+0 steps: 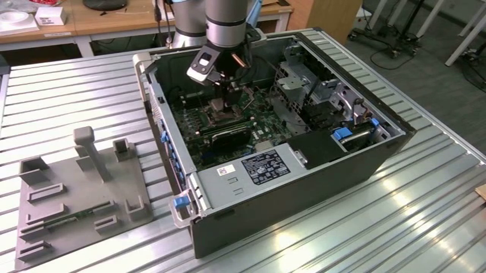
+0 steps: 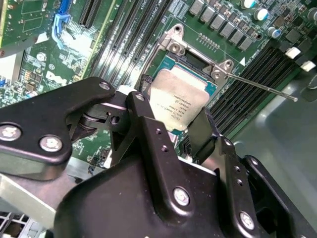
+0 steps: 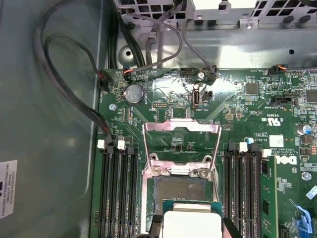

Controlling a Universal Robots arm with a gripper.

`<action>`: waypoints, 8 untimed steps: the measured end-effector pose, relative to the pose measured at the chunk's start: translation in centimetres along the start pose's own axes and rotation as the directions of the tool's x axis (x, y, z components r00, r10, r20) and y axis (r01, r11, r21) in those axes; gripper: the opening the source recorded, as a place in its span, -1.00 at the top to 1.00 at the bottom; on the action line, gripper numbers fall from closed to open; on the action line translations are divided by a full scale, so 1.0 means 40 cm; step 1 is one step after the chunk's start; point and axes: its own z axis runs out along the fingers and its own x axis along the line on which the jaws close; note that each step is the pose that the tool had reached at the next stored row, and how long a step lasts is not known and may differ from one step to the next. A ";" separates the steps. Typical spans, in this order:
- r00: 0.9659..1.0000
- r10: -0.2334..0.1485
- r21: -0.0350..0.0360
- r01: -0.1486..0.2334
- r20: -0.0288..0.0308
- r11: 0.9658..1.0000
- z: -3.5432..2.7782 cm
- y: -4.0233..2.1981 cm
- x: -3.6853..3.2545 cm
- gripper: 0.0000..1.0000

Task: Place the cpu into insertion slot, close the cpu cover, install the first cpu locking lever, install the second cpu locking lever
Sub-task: 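Place the cpu into insertion slot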

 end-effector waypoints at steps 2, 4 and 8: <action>1.000 0.000 0.000 0.000 -0.001 1.000 0.001 0.002 0.001 -0.08; 1.000 -0.001 0.000 0.001 -0.002 1.000 0.002 0.006 0.002 -0.08; 1.000 -0.001 0.000 0.001 -0.003 1.000 0.005 0.011 0.005 -0.08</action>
